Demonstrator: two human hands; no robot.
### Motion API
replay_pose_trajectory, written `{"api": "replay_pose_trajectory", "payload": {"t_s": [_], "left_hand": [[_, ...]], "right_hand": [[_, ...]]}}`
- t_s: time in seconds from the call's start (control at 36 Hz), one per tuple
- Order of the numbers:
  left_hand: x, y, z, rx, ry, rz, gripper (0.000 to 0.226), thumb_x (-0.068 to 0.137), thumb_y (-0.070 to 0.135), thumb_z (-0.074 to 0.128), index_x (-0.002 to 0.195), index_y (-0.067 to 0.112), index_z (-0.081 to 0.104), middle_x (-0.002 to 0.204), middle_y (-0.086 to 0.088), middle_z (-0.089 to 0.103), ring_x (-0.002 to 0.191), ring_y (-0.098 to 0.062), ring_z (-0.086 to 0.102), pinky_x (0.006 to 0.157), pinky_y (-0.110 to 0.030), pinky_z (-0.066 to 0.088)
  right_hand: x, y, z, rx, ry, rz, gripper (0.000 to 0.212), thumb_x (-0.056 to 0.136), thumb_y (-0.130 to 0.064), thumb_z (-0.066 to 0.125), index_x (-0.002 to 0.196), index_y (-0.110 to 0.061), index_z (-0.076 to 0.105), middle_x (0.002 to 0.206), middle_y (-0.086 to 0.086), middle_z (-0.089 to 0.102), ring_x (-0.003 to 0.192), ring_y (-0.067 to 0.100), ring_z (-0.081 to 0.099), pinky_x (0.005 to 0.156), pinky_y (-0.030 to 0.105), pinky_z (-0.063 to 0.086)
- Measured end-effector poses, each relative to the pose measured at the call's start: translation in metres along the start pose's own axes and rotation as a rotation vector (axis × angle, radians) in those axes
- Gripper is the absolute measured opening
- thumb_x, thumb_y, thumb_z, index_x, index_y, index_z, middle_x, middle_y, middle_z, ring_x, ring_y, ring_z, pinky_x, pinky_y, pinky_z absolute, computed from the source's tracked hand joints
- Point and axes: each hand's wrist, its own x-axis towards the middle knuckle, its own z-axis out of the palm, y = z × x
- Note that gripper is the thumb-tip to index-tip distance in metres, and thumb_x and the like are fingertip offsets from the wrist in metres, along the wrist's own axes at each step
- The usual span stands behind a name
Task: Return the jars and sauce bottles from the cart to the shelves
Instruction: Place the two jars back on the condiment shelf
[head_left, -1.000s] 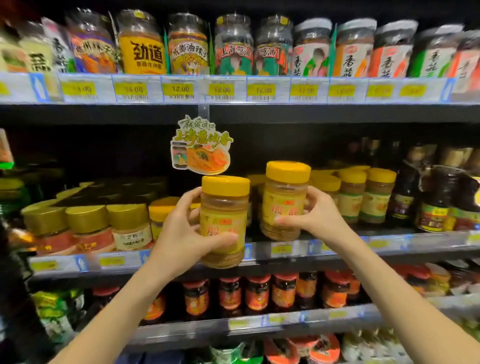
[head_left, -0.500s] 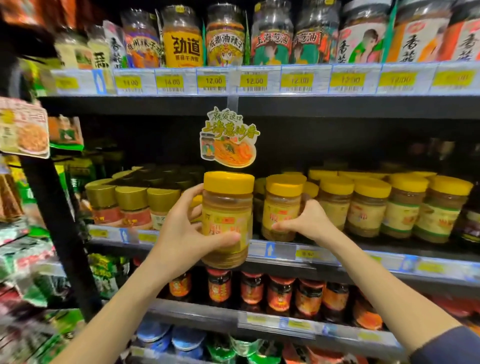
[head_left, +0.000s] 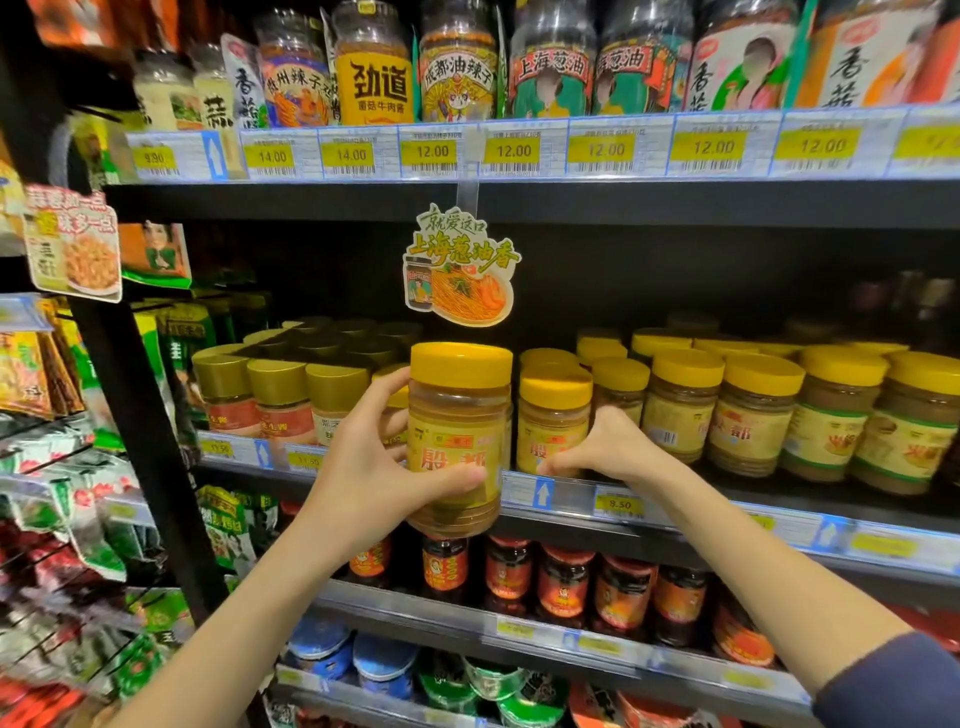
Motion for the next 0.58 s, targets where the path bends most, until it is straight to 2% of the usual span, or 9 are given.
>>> {"api": "replay_pose_trajectory", "payload": {"t_s": [0.11, 0.31, 0.39, 0.47, 0.53, 0.58], "left_hand": [[0.000, -0.001, 0.002, 0.000, 0.001, -0.012, 0.090, 0.045, 0.041, 0.080, 0.123, 0.042, 0.036, 0.122, 0.009, 0.059, 0.110, -0.012, 0.061, 0.092, -0.037, 0.052], [0.002, -0.006, 0.007, -0.018, -0.014, -0.015, 0.098, 0.045, 0.040, 0.080, 0.131, 0.033, 0.036, 0.120, 0.004, 0.062, 0.106, -0.012, 0.064, 0.089, -0.033, 0.054], [0.005, -0.006, 0.012, -0.030, -0.027, -0.011, 0.103, 0.044, 0.040, 0.080, 0.136, 0.027, 0.036, 0.123, 0.002, 0.061, 0.109, -0.014, 0.062, 0.090, -0.035, 0.054], [0.008, -0.002, 0.018, -0.044, -0.046, 0.000, 0.099, 0.046, 0.038, 0.080, 0.134, 0.028, 0.036, 0.121, 0.004, 0.061, 0.107, -0.012, 0.062, 0.086, -0.026, 0.055], [0.011, 0.002, 0.024, -0.060, -0.064, 0.003, 0.096, 0.045, 0.037, 0.080, 0.130, 0.033, 0.036, 0.117, 0.009, 0.061, 0.104, -0.010, 0.063, 0.082, -0.020, 0.055], [0.015, 0.006, 0.032, -0.071, -0.078, 0.007, 0.096, 0.043, 0.040, 0.080, 0.128, 0.038, 0.035, 0.115, 0.012, 0.061, 0.102, -0.008, 0.064, 0.080, -0.020, 0.056]], "right_hand": [[0.003, 0.002, 0.001, -0.005, -0.010, -0.010, 0.068, 0.051, -0.028, 0.089, 0.111, -0.011, 0.060, 0.105, 0.004, 0.069, 0.100, 0.019, 0.064, 0.090, 0.036, 0.053], [0.007, 0.006, 0.005, -0.011, -0.012, -0.034, 0.067, 0.051, -0.032, 0.089, 0.109, -0.013, 0.061, 0.105, 0.003, 0.069, 0.099, 0.019, 0.064, 0.089, 0.038, 0.054], [0.004, 0.005, 0.002, -0.020, -0.049, -0.041, 0.081, 0.045, -0.043, 0.088, 0.115, -0.018, 0.057, 0.112, 0.002, 0.066, 0.104, 0.018, 0.062, 0.092, 0.041, 0.053], [-0.003, 0.002, -0.014, -0.046, -0.023, -0.015, 0.098, 0.040, -0.058, 0.085, 0.122, -0.017, 0.049, 0.120, -0.003, 0.061, 0.111, 0.017, 0.058, 0.092, 0.039, 0.052], [-0.015, -0.007, -0.033, -0.062, 0.046, 0.007, 0.103, 0.042, -0.057, 0.085, 0.126, -0.015, 0.043, 0.124, -0.006, 0.053, 0.113, 0.016, 0.054, 0.092, 0.036, 0.050], [-0.031, -0.018, -0.056, 0.022, 0.076, -0.014, 0.103, 0.045, -0.047, 0.087, 0.133, -0.019, 0.039, 0.127, -0.005, 0.052, 0.113, 0.016, 0.055, 0.095, 0.039, 0.050]]}}
